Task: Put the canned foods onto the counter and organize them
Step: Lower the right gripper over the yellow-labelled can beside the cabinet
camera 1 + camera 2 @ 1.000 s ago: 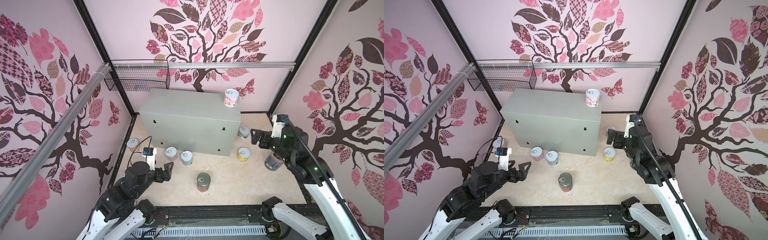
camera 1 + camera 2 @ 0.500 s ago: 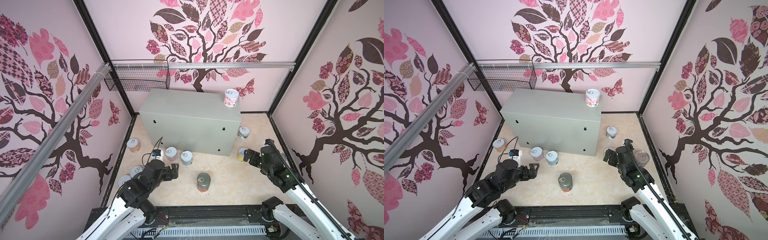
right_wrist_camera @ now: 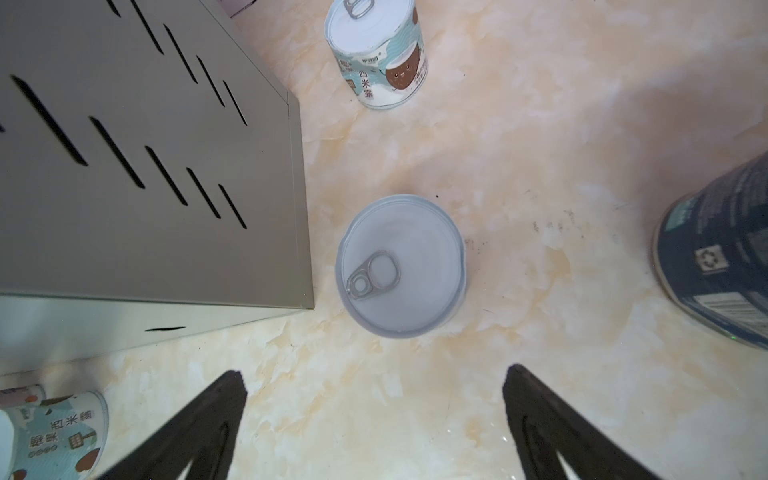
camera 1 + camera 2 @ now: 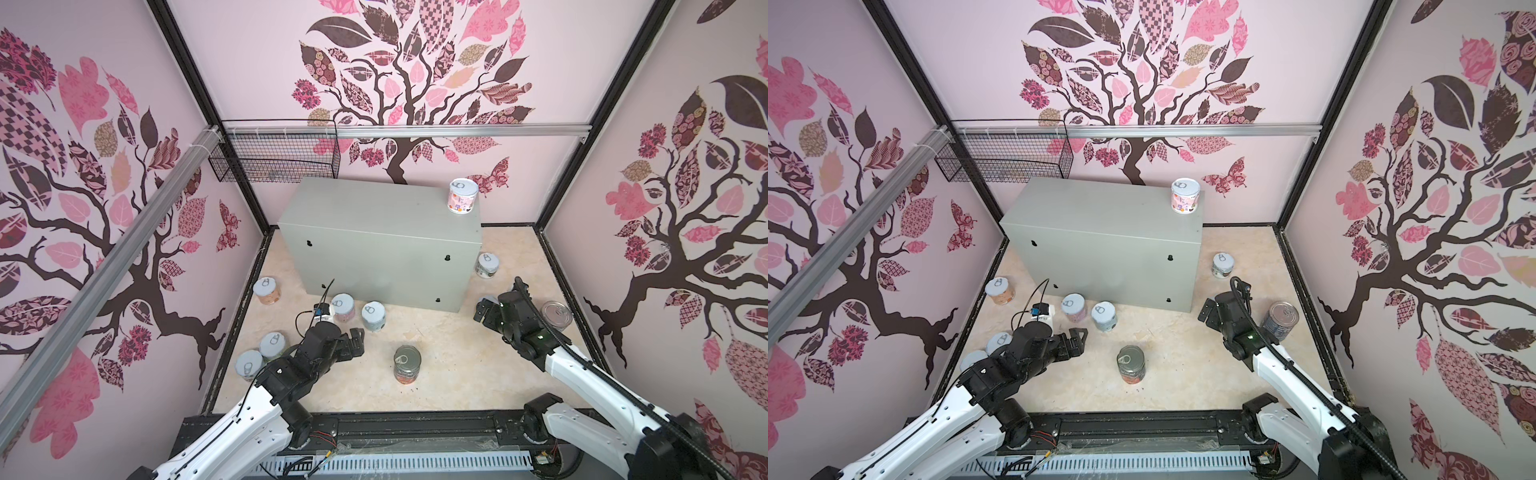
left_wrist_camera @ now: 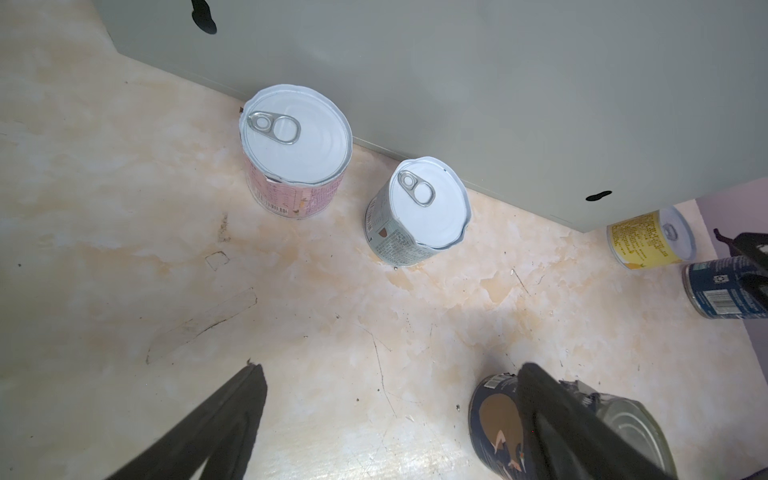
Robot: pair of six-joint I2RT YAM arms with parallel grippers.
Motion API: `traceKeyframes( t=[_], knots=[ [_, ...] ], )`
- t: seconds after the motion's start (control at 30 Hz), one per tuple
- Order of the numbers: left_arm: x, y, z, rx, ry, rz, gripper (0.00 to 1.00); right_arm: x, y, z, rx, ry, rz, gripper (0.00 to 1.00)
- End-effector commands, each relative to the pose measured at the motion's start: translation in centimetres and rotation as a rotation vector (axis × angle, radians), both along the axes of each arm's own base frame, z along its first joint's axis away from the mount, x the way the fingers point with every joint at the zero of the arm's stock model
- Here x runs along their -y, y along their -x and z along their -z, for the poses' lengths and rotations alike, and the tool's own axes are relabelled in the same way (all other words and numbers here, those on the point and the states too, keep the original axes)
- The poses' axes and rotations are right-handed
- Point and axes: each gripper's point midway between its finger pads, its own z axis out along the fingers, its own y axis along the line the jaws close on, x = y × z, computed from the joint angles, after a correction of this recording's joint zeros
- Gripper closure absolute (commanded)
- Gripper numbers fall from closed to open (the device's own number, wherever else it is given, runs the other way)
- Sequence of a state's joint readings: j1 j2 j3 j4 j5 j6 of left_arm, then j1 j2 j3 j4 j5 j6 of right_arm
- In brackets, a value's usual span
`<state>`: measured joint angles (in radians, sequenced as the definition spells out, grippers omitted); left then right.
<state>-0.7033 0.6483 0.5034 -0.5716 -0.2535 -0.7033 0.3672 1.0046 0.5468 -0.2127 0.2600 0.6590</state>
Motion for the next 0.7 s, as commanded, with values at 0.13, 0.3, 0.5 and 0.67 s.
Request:
traceKeyframes(
  t=[0.13,0.3,0.5,0.67],
  knots=[
    [0.7,-0.3,-0.1,0.048,0.017,0.015,0.02,0.1,-2.4,0.8,0.038,0.007,0.045,0.00],
    [1.3,-0.3,0.3,0.071,0.002,0.025,0.02,0.8,-3.3,2.5,0.003,0.030,0.075,0.00],
    [1.6,-0.4,1.2,0.066,-0.009,0.032,0.02,1.0,-4.0,5.1,-0.055,0.057,0.085,0.00],
    [2.1,-0.4,2.1,0.057,0.000,0.052,0.02,1.5,-4.4,6.6,-0.085,0.105,0.088,0.00]
  ],
)
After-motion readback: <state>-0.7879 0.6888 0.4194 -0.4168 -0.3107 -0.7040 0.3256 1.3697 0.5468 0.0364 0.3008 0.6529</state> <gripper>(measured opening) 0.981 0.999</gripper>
